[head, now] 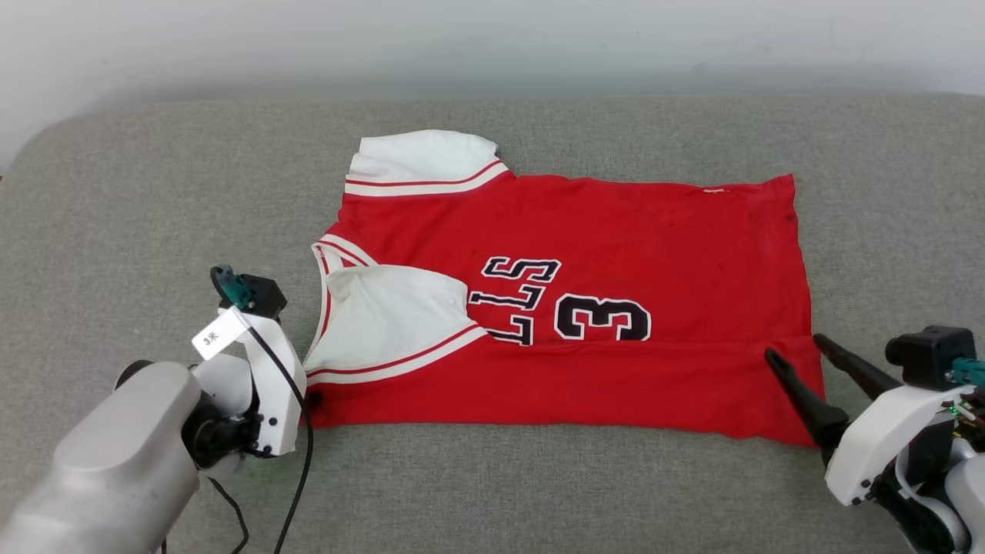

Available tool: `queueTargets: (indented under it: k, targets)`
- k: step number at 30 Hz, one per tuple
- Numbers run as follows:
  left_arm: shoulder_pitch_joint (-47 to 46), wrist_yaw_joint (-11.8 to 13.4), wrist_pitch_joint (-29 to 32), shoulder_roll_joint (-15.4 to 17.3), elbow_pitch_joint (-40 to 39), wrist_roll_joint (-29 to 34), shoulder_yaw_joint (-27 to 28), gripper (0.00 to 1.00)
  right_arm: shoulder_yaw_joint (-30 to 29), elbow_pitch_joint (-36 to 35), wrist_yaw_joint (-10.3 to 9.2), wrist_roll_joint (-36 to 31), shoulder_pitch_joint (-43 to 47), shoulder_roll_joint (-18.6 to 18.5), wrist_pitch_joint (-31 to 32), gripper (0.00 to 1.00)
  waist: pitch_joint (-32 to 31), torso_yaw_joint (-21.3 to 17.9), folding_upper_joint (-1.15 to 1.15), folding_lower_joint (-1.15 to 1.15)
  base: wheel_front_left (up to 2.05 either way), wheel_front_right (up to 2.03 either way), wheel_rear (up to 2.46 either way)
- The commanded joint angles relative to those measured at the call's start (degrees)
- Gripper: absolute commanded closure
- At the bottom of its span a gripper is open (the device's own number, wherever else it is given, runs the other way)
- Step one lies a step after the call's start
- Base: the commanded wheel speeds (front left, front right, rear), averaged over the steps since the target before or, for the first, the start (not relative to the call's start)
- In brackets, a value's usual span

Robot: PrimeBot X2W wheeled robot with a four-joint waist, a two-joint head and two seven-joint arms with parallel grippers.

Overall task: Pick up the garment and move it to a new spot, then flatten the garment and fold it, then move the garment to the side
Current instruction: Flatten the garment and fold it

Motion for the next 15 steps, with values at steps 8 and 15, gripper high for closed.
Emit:
queueTargets:
  k: [8, 15]
  targets:
    - [1.6, -0.3, -5.3, 0.6, -1.9, -0.3, -0.7, 1.0, -2.4, -1.6, -0.05, -1.8, -3.4, -4.6, 2.0, 0.0, -2.2, 0.9, 0.0, 0.01, 0.0, 0.0, 0.0]
    - [1.1, -0.3, -8.9, 3.2, -8.3, -0.2, -1.4, 1.0, -1.2, -4.9, -0.05, -0.2, -5.8, -11.1, 14.9, 0.0, -3.4, 1.8, 0.0, 0.01, 0.0, 0.0, 0.0]
